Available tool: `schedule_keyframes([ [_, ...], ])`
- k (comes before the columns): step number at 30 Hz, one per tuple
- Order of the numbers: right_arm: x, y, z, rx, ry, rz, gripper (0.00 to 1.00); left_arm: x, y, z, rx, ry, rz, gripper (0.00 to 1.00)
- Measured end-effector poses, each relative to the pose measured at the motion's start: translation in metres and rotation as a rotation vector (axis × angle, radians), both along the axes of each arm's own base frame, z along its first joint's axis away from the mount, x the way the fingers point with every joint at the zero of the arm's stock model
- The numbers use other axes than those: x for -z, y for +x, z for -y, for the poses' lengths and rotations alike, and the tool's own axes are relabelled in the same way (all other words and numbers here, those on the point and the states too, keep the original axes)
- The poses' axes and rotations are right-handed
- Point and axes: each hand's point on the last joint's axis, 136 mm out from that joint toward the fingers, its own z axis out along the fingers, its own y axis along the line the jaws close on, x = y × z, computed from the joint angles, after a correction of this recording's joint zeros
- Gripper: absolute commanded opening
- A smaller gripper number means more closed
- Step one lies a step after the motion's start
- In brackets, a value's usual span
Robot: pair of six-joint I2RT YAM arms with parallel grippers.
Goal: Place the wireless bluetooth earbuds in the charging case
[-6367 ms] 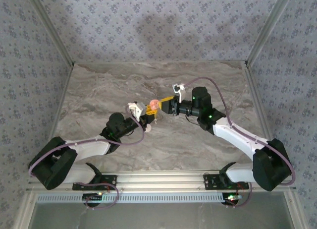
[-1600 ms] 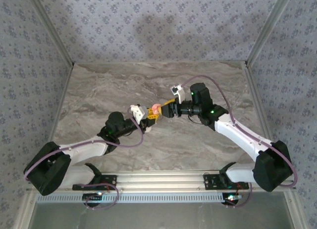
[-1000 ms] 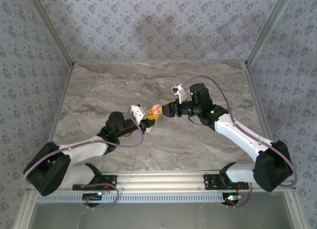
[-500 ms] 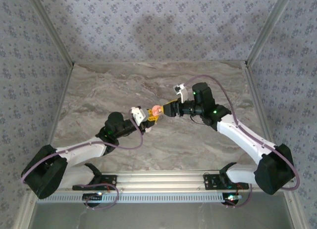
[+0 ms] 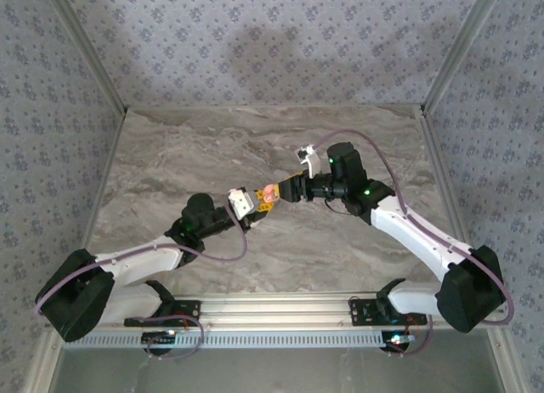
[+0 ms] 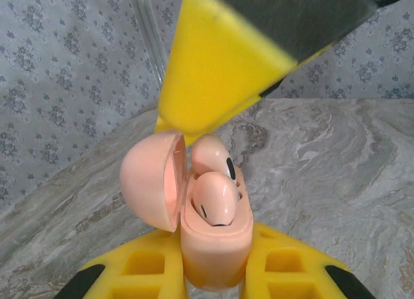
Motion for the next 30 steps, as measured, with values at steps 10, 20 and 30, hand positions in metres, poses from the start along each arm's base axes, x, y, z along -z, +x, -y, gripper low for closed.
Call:
schedule_keyframes([
  [10, 0.007, -0.001, 0.000, -0.006, -0.019, -0.014, 0.48, 0.002, 0.002, -0.002, -0.018, 0.010, -0.008, 0.17],
  [20, 0.012, -0.001, -0.005, -0.016, -0.024, -0.022, 0.49, 0.006, 0.002, -0.003, -0.023, 0.015, -0.034, 0.17],
  [30, 0.017, -0.003, -0.015, -0.035, -0.029, -0.025, 0.55, 0.008, 0.003, -0.003, -0.027, -0.001, -0.068, 0.17],
])
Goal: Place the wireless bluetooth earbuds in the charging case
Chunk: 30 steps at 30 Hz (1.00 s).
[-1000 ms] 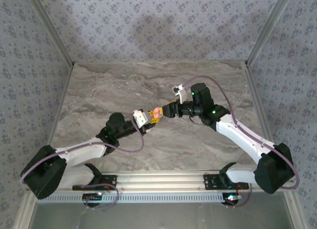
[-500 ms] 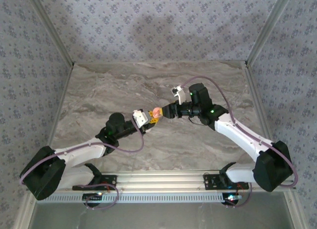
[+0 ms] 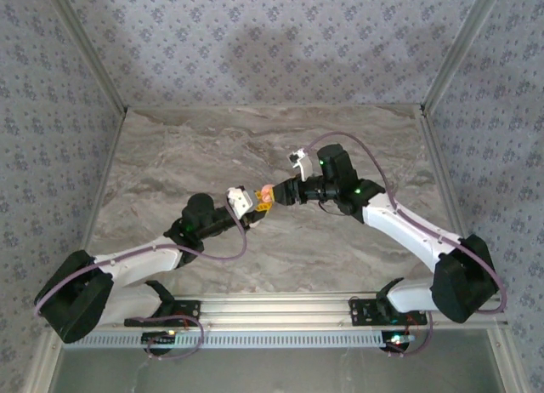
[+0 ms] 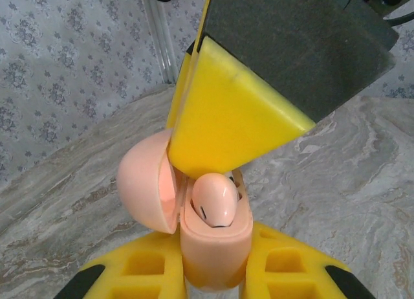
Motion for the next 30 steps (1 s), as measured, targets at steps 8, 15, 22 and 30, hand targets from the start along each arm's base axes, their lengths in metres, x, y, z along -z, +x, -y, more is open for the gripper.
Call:
schedule_keyframes([
  [8, -0.032, -0.003, 0.021, 0.014, 0.026, 0.114, 0.64, -0.006, -0.006, 0.004, 0.039, -0.019, 0.016, 0.17],
  [15, -0.067, -0.010, 0.048, -0.027, 0.003, 0.370, 0.80, -0.002, -0.012, 0.009, 0.094, 0.041, 0.017, 0.18],
  [22, -0.039, -0.039, 0.050, -0.302, -0.179, 0.606, 0.91, 0.010, -0.019, 0.011, 0.138, 0.148, 0.035, 0.18],
  [30, -0.022, -0.045, 0.028, -0.535, -0.280, 0.717, 0.91, 0.016, -0.024, 0.012, 0.163, 0.189, 0.035, 0.18],
])
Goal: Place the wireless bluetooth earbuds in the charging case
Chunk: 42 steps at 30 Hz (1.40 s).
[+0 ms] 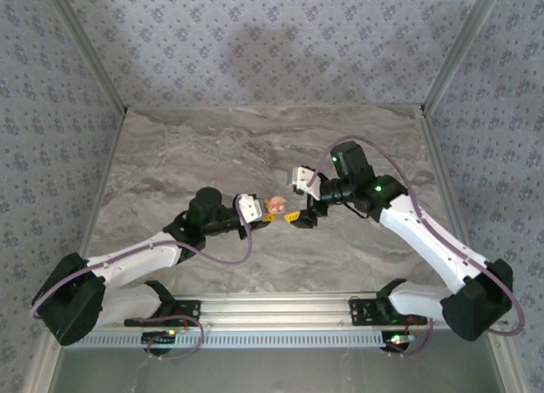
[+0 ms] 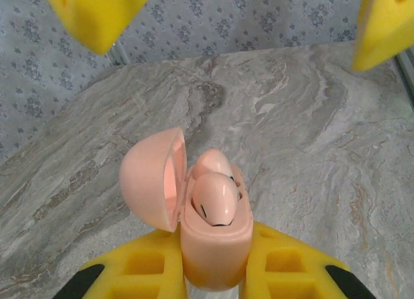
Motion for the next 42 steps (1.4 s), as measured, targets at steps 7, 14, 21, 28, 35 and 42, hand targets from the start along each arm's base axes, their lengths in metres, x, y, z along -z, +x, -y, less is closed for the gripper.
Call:
schedule_keyframes([
  [7, 0.032, -0.007, -0.019, -0.107, -0.103, -0.056, 0.86, 0.001, -0.001, 0.001, 0.004, 0.003, -0.001, 0.18],
  [14, 0.047, -0.014, -0.016, -0.144, -0.180, -0.098, 0.73, 0.000, -0.002, 0.001, 0.007, 0.002, 0.000, 0.18],
  [21, 0.032, -0.031, -0.001, -0.153, -0.158, -0.044, 0.69, -0.003, -0.006, 0.005, 0.023, -0.009, 0.008, 0.18],
  [28, 0.025, -0.047, 0.025, -0.035, -0.031, 0.000, 0.69, -0.003, 0.002, 0.001, -0.027, -0.014, -0.021, 0.18],
  [35, 0.035, -0.003, 0.041, 0.316, 0.117, -0.098, 0.70, -0.004, 0.019, 0.010, -0.102, -0.051, -0.180, 0.18],
  [42, 0.047, 0.061, 0.087, 0.827, 0.250, -0.355, 0.67, 0.008, 0.051, 0.037, -0.213, -0.066, -0.492, 0.17],
])
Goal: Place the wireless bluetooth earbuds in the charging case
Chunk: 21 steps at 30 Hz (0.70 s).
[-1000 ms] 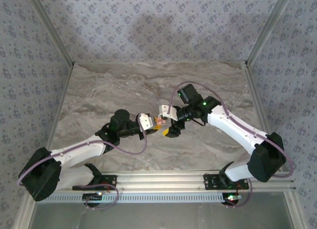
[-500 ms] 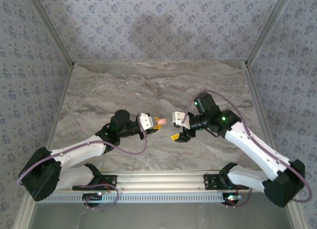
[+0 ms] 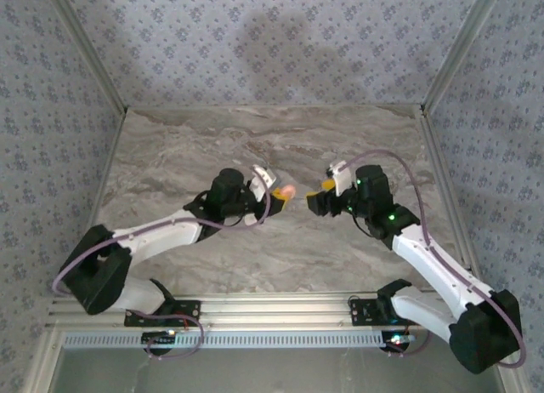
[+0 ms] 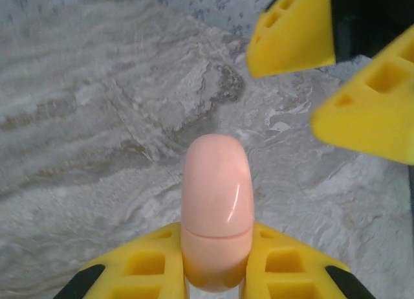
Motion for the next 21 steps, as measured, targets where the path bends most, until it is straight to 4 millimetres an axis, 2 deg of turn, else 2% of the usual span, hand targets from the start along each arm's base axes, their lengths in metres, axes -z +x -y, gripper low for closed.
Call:
schedule_keyframes([
  [3, 0.009, 0.019, 0.030, 0.190, 0.047, -0.090, 0.65, 0.007, 0.014, 0.013, -0.049, -0.005, -0.137, 0.16],
  [8, 0.007, 0.029, 0.065, 0.403, 0.107, -0.123, 0.65, 0.019, 0.034, 0.037, -0.117, -0.022, -0.366, 0.15],
  [12, 0.007, 0.029, 0.080, 0.494, 0.141, -0.128, 0.65, 0.030, 0.041, 0.050, -0.154, -0.041, -0.511, 0.15],
  [15, 0.013, 0.025, 0.092, 0.553, 0.155, -0.132, 0.65, 0.040, 0.055, 0.073, -0.183, -0.066, -0.651, 0.15],
  [18, 0.019, 0.022, 0.101, 0.598, 0.158, -0.143, 0.65, 0.061, 0.063, 0.090, -0.213, -0.070, -0.770, 0.15],
  [21, 0.019, 0.021, 0.105, 0.620, 0.167, -0.144, 0.65, 0.085, 0.061, 0.103, -0.237, -0.051, -0.876, 0.15],
])
